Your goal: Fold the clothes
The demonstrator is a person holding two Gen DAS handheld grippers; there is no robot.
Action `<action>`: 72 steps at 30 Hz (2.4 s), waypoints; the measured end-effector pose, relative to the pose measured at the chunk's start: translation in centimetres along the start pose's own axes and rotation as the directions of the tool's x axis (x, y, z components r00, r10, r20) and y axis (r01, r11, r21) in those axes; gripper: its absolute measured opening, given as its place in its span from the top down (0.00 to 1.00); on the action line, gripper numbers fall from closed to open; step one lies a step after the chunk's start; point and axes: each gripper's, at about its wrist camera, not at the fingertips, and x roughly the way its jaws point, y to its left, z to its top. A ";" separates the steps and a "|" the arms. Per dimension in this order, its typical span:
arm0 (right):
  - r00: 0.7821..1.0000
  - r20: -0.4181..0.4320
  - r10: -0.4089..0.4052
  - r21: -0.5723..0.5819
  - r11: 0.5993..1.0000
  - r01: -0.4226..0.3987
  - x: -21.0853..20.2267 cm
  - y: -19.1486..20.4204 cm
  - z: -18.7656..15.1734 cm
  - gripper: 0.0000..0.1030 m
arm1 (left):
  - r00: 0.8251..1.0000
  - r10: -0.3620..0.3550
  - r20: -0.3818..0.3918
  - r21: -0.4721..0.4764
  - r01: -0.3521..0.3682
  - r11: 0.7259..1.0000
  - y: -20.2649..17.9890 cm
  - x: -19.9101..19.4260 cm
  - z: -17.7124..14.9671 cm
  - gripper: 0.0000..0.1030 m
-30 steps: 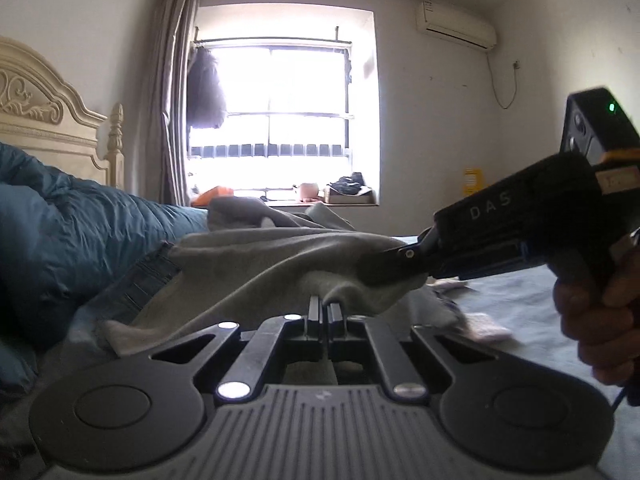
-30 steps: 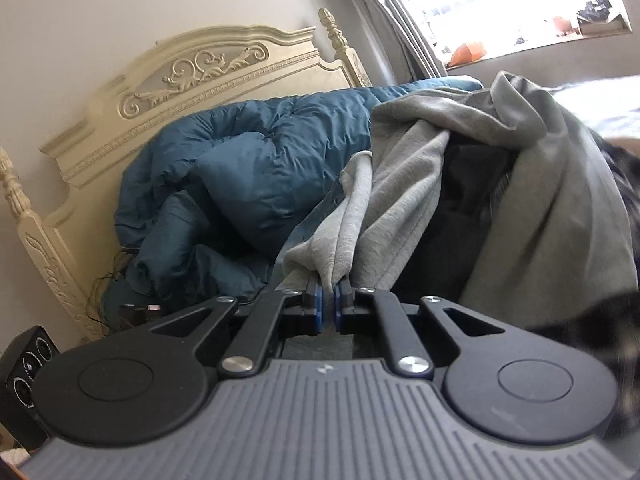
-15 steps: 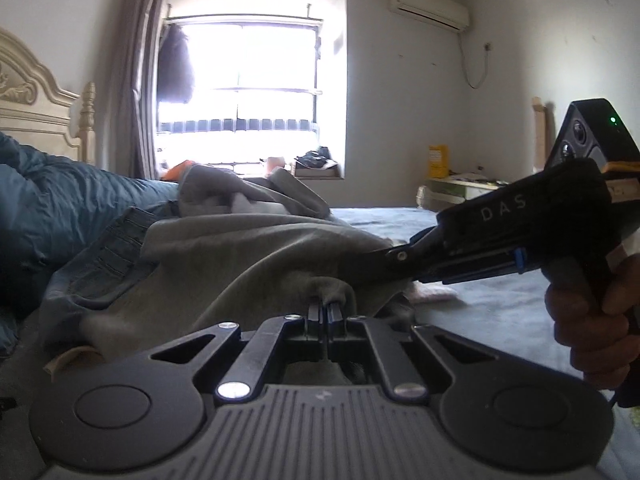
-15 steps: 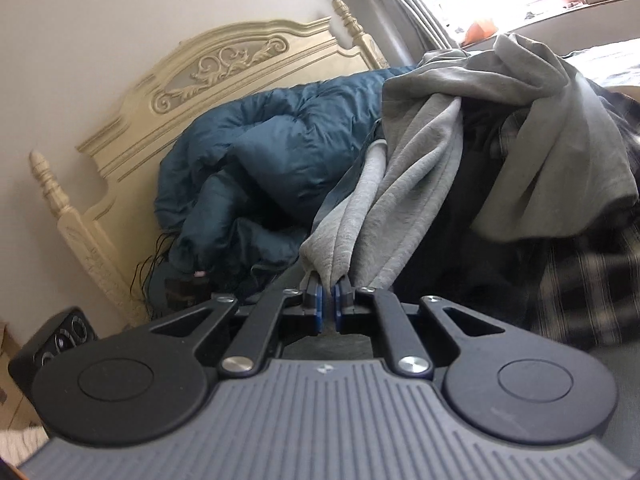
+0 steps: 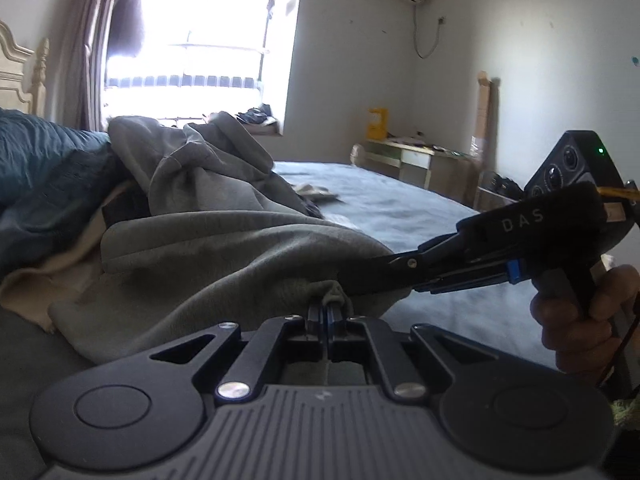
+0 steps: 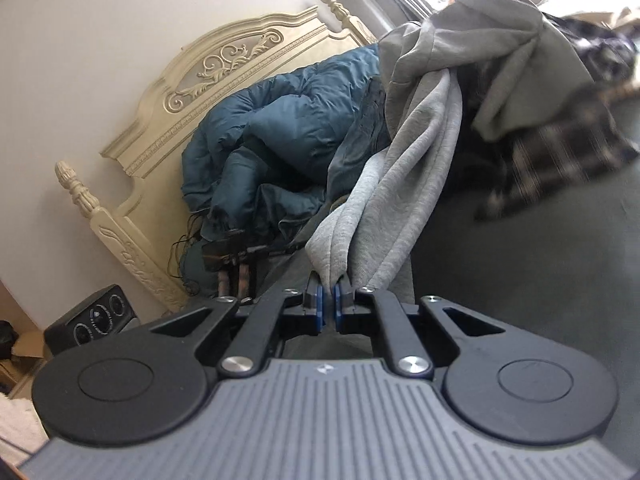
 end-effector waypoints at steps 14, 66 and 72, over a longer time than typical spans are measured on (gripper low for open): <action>0.993 -0.053 -0.104 0.101 0.989 0.109 -4.3 -1.6 -7.2 0.92 | 0.979 -0.060 -0.197 0.060 0.073 0.996 -3.7 -0.5 -4.5 0.92; 0.912 0.311 -0.267 -0.146 0.935 0.323 9.6 -9.8 19.8 0.96 | 0.902 0.431 0.003 -0.425 -0.389 0.817 18.7 18.9 16.9 0.80; 0.897 0.362 -0.255 -0.109 0.944 0.312 0.5 -5.2 15.3 0.96 | 0.936 0.335 0.107 -0.463 -0.251 0.850 12.8 8.6 15.5 0.80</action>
